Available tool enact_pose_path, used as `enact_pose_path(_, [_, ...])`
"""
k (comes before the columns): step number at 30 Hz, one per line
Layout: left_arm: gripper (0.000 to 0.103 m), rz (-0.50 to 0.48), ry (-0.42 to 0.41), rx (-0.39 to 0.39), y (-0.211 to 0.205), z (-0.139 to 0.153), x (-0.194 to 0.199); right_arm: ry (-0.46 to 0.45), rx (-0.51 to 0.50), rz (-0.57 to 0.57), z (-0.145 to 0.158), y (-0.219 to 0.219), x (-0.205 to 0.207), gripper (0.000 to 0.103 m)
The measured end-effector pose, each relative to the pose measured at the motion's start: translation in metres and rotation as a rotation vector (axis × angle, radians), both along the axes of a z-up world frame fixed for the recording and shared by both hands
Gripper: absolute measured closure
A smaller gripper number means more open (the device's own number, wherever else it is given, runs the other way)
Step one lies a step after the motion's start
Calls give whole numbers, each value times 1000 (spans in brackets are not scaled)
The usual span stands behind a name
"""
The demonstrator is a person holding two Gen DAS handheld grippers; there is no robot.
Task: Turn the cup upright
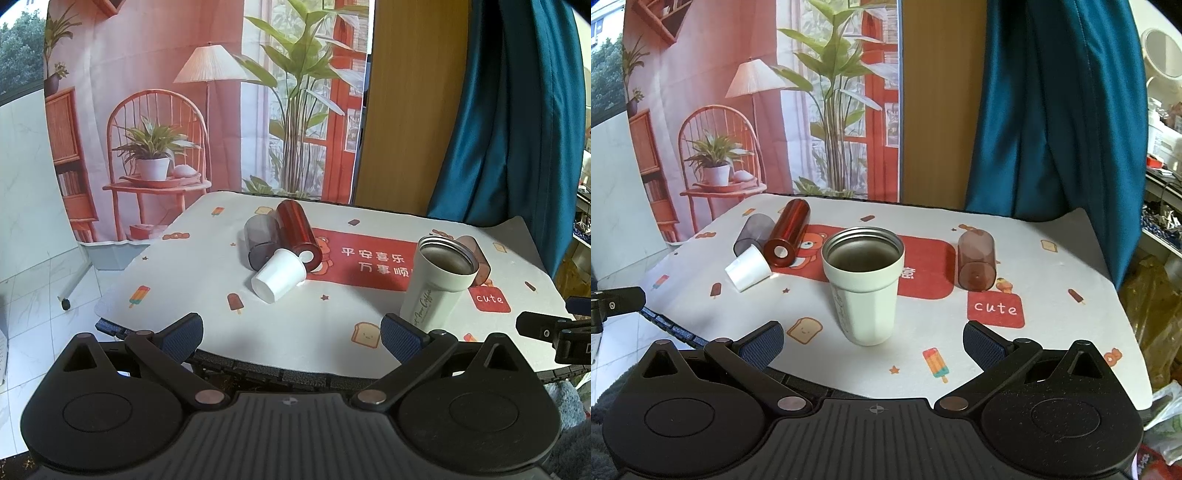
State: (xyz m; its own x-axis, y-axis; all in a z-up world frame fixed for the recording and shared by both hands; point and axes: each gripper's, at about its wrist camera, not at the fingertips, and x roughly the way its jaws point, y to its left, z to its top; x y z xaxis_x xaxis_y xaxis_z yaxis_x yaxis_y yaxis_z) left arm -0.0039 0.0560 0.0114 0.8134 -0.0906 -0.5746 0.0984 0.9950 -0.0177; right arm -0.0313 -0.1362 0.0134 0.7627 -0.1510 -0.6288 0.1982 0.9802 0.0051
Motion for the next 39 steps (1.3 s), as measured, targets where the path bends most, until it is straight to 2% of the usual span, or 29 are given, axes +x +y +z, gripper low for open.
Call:
enact_pose_path(22, [0,9,-44,-4,-1,4,-1,-49,-31,-15,9,0,-5,0])
enact_pose_path(27, [0,17,-23,-5,-1,1,7,-44,-34,-7,9,-2,-2,0])
enact_pose_path(33, [0,22,-16,-6,-1,1,22,-54,-34,34,8,-12,17,0])
enact_pose_path(39, [0,21,20,3,-6,-10,48,-29,-103,129,-20,-11,62,0])
